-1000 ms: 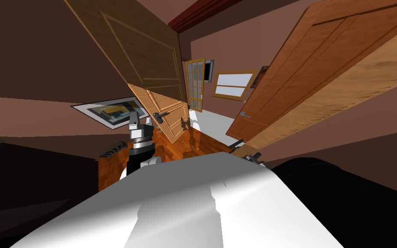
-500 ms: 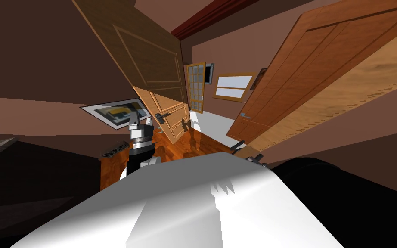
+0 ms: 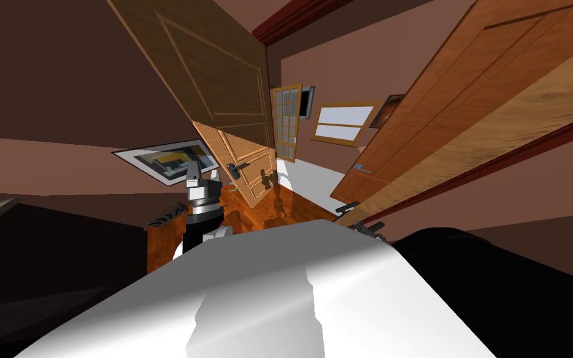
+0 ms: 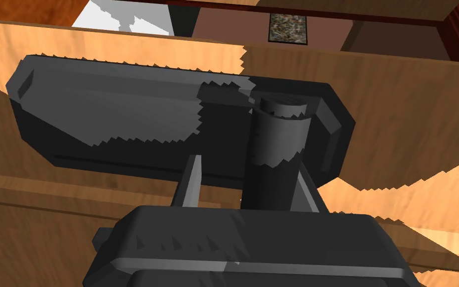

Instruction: Pull the door open

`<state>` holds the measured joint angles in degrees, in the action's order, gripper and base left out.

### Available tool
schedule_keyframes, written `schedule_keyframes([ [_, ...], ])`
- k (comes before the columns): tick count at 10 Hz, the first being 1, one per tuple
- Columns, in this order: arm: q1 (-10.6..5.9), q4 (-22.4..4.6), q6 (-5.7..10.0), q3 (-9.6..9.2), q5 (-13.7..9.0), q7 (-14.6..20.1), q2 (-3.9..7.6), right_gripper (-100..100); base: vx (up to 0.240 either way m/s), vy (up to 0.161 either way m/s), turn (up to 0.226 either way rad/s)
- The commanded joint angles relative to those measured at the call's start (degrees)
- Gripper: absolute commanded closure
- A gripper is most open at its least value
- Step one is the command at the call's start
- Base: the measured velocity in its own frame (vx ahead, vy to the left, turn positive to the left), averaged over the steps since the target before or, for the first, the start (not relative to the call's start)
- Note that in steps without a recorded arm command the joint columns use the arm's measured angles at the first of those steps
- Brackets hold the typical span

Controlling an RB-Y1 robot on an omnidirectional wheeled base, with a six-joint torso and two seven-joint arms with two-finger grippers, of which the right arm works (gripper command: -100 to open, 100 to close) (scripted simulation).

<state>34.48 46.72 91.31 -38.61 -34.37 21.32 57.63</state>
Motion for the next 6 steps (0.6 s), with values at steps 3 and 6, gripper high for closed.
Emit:
schedule_keyframes([
  [3, 0.22, 0.1, -1.15, -1.46, 1.8, 0.0, -0.57, 100, 0.073, 0.112, 0.014],
  [6, 0.10, 0.3, -1.67, -1.80, 2.9, -0.2, -0.31, 100, 0.040, 0.092, 0.012],
])
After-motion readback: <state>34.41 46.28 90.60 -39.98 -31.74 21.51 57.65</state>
